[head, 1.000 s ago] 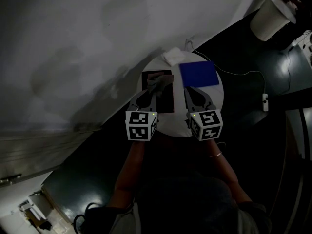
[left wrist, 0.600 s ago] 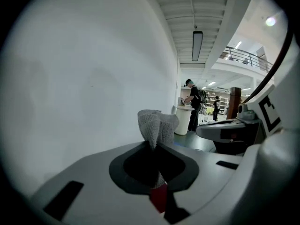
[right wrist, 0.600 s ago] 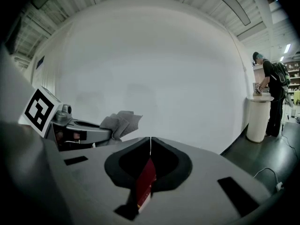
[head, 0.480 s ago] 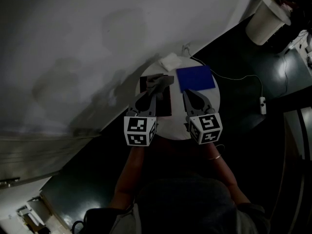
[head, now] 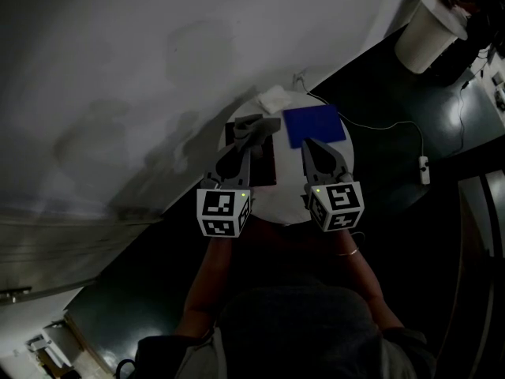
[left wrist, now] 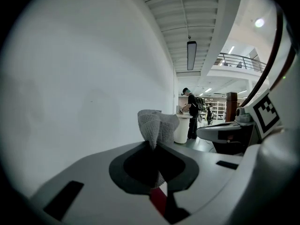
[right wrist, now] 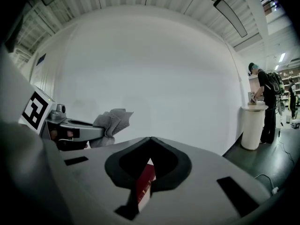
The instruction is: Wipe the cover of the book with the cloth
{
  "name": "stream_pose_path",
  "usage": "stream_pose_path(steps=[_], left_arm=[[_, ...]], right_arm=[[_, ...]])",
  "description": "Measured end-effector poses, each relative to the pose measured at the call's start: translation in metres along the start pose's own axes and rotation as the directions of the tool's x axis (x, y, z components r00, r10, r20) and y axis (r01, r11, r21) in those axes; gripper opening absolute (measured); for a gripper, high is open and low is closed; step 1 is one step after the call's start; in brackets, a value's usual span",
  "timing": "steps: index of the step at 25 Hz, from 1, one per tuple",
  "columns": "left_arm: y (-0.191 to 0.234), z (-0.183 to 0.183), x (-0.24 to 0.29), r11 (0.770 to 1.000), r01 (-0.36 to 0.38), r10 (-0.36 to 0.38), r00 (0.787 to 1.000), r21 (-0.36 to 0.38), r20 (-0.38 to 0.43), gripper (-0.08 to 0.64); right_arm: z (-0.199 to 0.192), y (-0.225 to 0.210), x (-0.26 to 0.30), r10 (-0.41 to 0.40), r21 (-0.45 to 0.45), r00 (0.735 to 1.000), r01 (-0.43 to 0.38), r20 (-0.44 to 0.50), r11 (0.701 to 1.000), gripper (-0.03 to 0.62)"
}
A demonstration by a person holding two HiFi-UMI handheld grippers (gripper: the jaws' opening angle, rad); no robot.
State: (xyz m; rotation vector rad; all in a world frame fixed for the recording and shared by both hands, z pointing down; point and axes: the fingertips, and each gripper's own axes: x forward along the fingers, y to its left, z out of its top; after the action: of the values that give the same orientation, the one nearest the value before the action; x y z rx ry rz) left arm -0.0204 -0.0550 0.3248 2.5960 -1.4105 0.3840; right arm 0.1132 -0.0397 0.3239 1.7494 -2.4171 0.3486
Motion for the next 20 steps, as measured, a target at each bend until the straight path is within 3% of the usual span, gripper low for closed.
stream_pose_path(steps=[20], left_arm=[[-0.004,0.002,0.0,1.0,-0.007,0.007,1.0,-0.003,0.012,0.034]], right_arm=[[0.002,-0.01,-0.009,-0.011,0.004,1.0,0.011,0.024,1.0,0.028]])
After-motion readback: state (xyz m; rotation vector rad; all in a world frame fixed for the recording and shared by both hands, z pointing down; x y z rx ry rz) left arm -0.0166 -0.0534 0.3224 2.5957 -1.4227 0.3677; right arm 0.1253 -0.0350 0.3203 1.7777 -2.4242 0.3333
